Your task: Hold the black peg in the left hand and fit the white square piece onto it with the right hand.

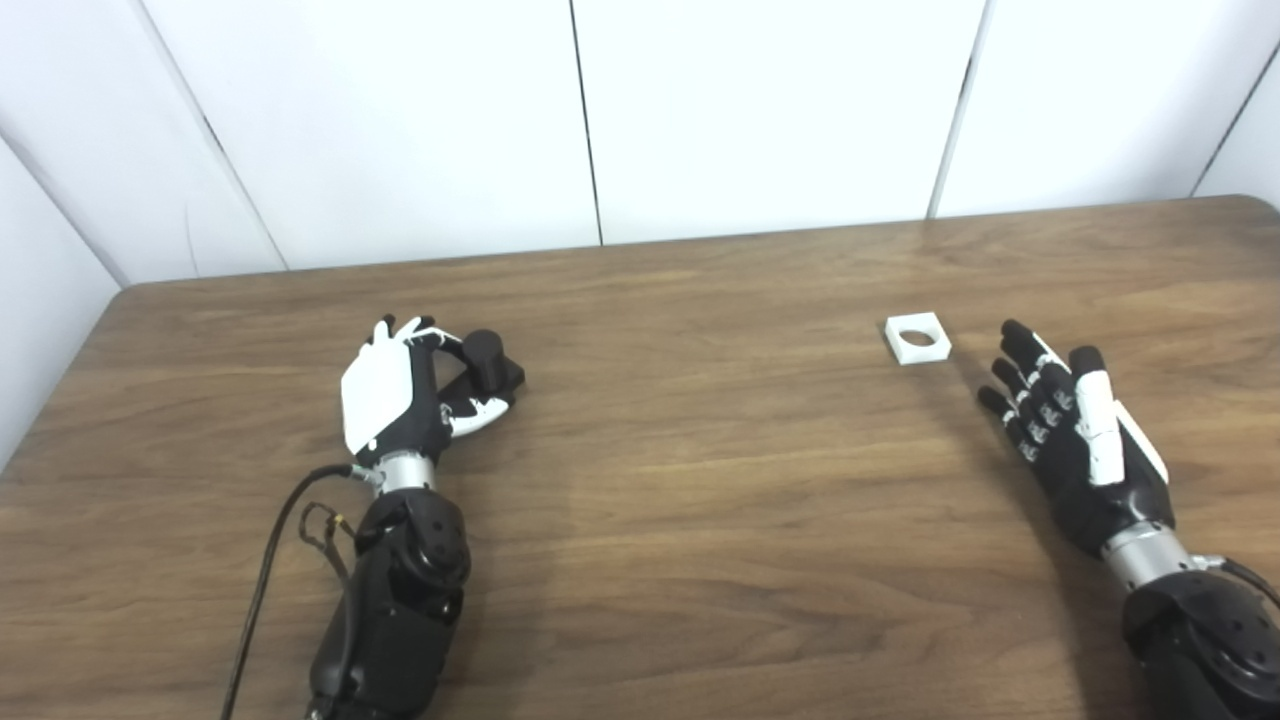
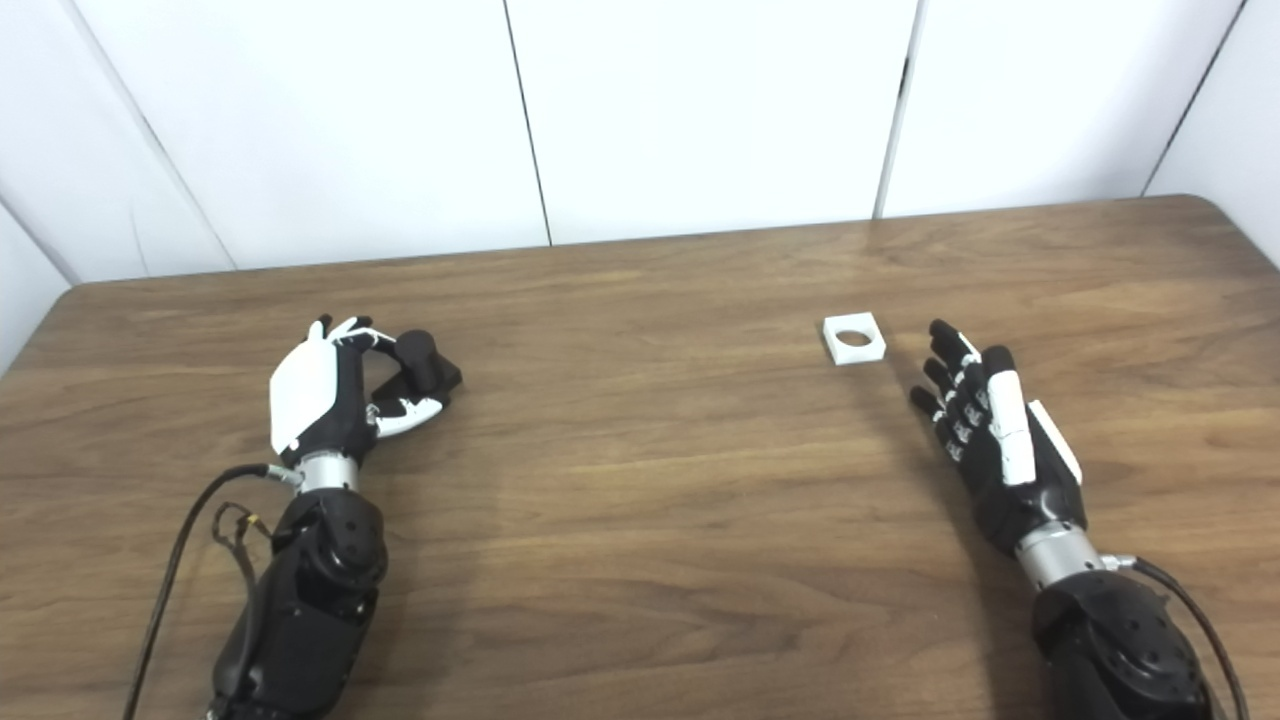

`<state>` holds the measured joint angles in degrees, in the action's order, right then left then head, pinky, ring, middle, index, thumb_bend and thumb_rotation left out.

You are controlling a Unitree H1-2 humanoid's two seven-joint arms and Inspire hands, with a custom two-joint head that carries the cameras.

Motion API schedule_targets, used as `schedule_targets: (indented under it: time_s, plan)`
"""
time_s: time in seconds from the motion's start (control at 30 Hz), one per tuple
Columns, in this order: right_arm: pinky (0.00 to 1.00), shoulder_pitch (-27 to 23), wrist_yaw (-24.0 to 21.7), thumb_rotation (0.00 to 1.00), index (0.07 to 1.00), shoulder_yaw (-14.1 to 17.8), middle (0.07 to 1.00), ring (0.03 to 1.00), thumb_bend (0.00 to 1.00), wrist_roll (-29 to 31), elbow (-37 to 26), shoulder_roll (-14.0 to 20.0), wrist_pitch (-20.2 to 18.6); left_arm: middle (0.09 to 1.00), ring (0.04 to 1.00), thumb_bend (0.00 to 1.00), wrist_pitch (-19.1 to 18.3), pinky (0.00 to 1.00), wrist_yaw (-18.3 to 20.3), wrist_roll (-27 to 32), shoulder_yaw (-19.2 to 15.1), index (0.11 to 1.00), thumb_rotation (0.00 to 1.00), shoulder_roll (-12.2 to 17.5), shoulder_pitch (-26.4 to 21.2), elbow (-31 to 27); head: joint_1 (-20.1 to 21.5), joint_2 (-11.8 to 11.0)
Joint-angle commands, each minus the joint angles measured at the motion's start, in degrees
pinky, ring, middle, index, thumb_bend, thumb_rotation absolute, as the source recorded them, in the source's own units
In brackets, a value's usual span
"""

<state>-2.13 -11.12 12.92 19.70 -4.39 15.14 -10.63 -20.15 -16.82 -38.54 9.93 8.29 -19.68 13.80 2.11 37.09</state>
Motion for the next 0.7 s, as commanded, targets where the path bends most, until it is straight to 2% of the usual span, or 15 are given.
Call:
schedule_targets:
  time_s: [0.0, 0.17, 0.5, 0.67]
  plan:
    - [1.0, -0.9, 0.05, 0.96, 0.942, 0.06, 1.0, 1.0, 0.65, 0.3, -1.83, 0.54, -0.11, 0.883, 0.992, 0.52, -2.12, 0.91, 2.26, -0.22, 0.44, 0.489, 0.06, -0.05, 0.36, -2.83, 0.05, 0.13]
    - [1.0, -1.01, 0.61, 0.96, 0.947, -0.46, 0.996, 1.0, 0.64, -0.71, -1.64, 0.15, -0.03, 0.874, 0.981, 0.52, -5.14, 0.88, 6.67, -1.68, 3.13, 0.49, 0.06, -0.35, 2.81, -10.02, 0.15, 0.41]
    - [1.0, -0.79, 1.91, 0.96, 0.946, -1.03, 0.996, 1.0, 0.66, -1.37, -2.62, -0.41, -0.95, 0.856, 0.941, 0.52, -2.43, 0.82, 8.51, -5.76, 9.7, 0.489, 0.07, -0.98, 9.37, -17.4, 0.39, 0.74]
    - [1.0, -0.7, 2.27, 0.95, 0.943, -1.14, 0.992, 1.0, 0.67, -1.52, -2.75, -0.54, -1.1, 0.871, 0.949, 0.52, -3.39, 0.82, 10.19, -7.46, 12.35, 0.489, 0.07, -2.68, 13.18, -21.73, 0.4, 0.72]
